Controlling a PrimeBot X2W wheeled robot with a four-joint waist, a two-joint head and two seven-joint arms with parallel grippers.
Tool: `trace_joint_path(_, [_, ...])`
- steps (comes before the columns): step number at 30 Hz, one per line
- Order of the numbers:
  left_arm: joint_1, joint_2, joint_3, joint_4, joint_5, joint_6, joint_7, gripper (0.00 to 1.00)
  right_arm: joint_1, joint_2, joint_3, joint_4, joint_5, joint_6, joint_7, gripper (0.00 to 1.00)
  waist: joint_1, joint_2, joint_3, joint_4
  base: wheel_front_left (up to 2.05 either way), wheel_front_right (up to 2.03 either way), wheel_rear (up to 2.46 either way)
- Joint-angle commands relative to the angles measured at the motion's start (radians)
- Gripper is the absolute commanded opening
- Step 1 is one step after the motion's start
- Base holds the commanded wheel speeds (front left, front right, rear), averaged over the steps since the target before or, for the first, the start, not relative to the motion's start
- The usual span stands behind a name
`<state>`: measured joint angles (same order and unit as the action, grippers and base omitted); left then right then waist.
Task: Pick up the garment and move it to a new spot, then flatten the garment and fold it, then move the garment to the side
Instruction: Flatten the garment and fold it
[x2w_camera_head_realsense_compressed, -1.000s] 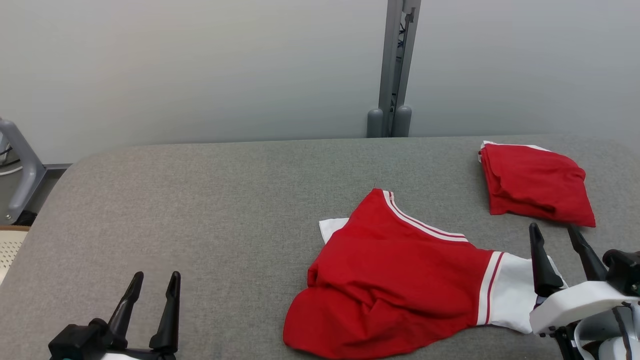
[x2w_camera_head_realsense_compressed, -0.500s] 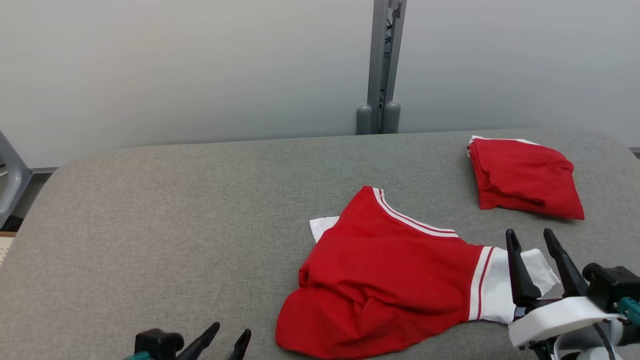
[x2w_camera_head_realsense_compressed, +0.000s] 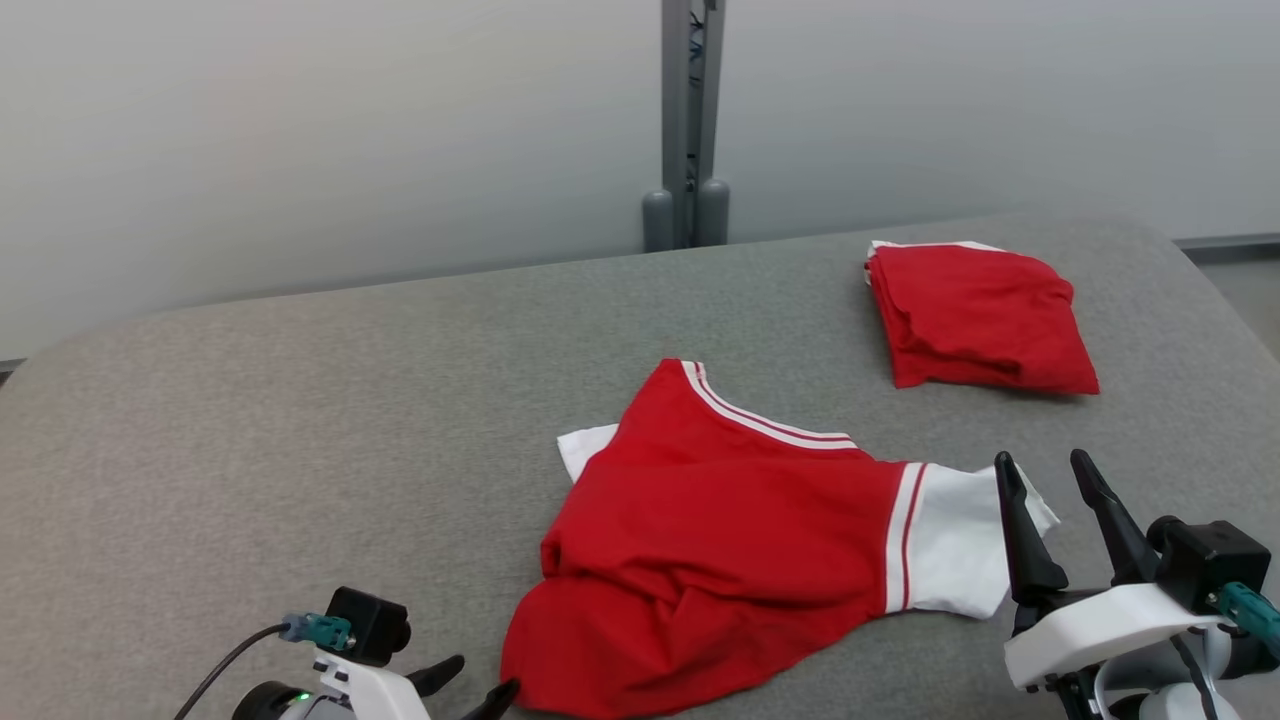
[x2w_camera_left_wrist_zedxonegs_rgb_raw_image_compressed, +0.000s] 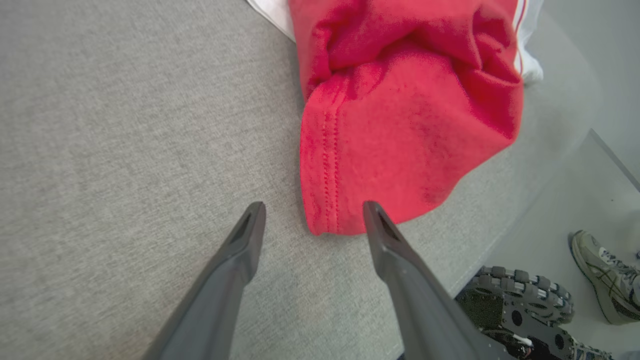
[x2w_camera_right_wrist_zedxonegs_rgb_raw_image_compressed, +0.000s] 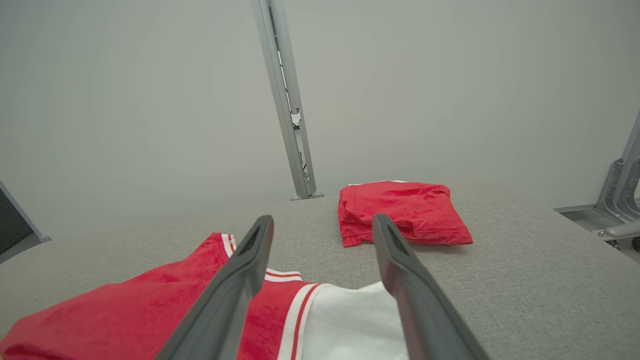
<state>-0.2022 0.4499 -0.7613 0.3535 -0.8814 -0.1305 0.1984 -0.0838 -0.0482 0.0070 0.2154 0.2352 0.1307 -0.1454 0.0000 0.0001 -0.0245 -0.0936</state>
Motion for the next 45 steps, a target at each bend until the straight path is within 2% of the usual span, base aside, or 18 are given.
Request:
trace_joint_path(1, [-0.016, 0.01, -0.006, 0.008, -0.009, -0.001, 0.006, 1.0, -0.011, -0.005, 0.0, 0.003, -0.005, 0.0, 0.002, 1.0, 0.0, -0.0001, 0.012, -0.016, 0.0, 0.0, 0.0])
trace_joint_path(7, [-0.095, 0.067, -0.124, 0.039, -0.139, -0.001, 0.003, 1.0, -0.016, -0.005, -0.005, 0.008, -0.018, 0.0, 0.005, 1.0, 0.0, -0.0001, 0.043, -0.062, 0.0, 0.0, 0.0])
trace_joint_path(11, [-0.124, 0.078, -0.204, 0.023, -0.227, -0.001, -0.008, 1.0, -0.019, -0.005, -0.007, 0.008, -0.02, 0.0, 0.007, 1.0, 0.0, -0.0001, 0.054, -0.082, 0.0, 0.0, 0.0])
trace_joint_path(15, [-0.159, 0.104, -0.273, 0.011, -0.269, 0.0, -0.04, 1.0, -0.021, -0.005, -0.009, 0.008, -0.025, 0.0, 0.007, 1.0, 0.0, -0.0001, 0.061, -0.089, 0.0, 0.0, 0.0])
trace_joint_path(16, [-0.169, 0.105, -0.286, 0.011, -0.273, 0.0, -0.056, 0.9, -0.022, -0.005, -0.009, 0.009, -0.025, 0.0, 0.006, 1.0, 0.0, -0.0001, 0.062, -0.09, 0.0, 0.0, 0.0])
trace_joint_path(17, [-0.18, 0.108, -0.298, 0.013, -0.275, 0.0, -0.071, 0.75, -0.022, -0.005, -0.008, 0.009, -0.024, 0.0, 0.006, 1.0, 0.0, -0.0001, 0.062, -0.09, 0.0, 0.0, 0.0])
trace_joint_path(18, [-0.186, 0.11, -0.312, 0.017, -0.282, 0.0, -0.083, 0.34, -0.022, -0.005, -0.008, 0.01, -0.023, 0.0, 0.005, 1.0, 0.0, -0.0001, 0.062, -0.09, 0.0, 0.0, 0.0])
trace_joint_path(19, [-0.193, 0.113, -0.324, 0.02, -0.289, 0.0, -0.092, 0.05, -0.021, -0.005, -0.008, 0.01, -0.022, 0.0, 0.004, 1.0, 0.0, -0.0001, 0.062, -0.089, 0.0, 0.0, 0.0])
trace_joint_path(20, [-0.199, 0.115, -0.338, 0.021, -0.296, 0.0, -0.099, 0.0, -0.021, -0.005, -0.008, 0.011, -0.021, 0.0, 0.003, 1.0, 0.0, -0.0001, 0.061, -0.088, 0.0, 0.0, 0.0])
trace_joint_path(32, [-0.264, 0.164, -0.431, 0.034, -0.359, 0.0, -0.159, 0.0, -0.02, -0.005, -0.008, 0.045, 0.005, 0.0, -0.019, 1.0, 0.0, -0.0001, 0.037, -0.045, 0.0, 0.0, 0.0])
trace_joint_path(36, [-0.257, 0.146, -0.461, 0.056, -0.376, -0.001, -0.146, 0.0, -0.026, -0.005, 0.001, 0.059, 0.012, 0.0, -0.028, 1.0, 0.0, -0.0001, 0.038, -0.042, 0.0, 0.0, 0.0])
trace_joint_path(39, [-0.265, 0.13, -0.471, 0.088, -0.377, 0.0, -0.159, 0.22, -0.032, -0.005, 0.004, 0.064, 0.012, 0.0, -0.03, 1.0, 0.0, -0.0001, 0.041, -0.044, 0.0, 0.0, 0.0])
trace_joint_path(40, [-0.273, 0.124, -0.469, 0.102, -0.377, 0.0, -0.173, 0.48, -0.033, -0.005, 0.003, 0.063, 0.009, 0.0, -0.029, 1.0, 0.0, -0.0001, 0.045, -0.045, 0.0, 0.0, 0.0])
trace_joint_path(41, [-0.282, 0.117, -0.466, 0.113, -0.378, 0.0, -0.183, 1.0, -0.034, -0.005, 0.002, 0.061, 0.007, 0.0, -0.029, 1.0, 0.0, -0.0001, 0.047, -0.046, 0.0, 0.0, 0.0])
trace_joint_path(45, [-0.291, 0.107, -0.472, 0.139, -0.374, 0.0, -0.199, 1.0, -0.035, -0.005, 0.0, 0.061, 0.001, 0.0, -0.029, 1.0, 0.0, -0.0001, 0.054, -0.05, 0.0, 0.0, 0.0])
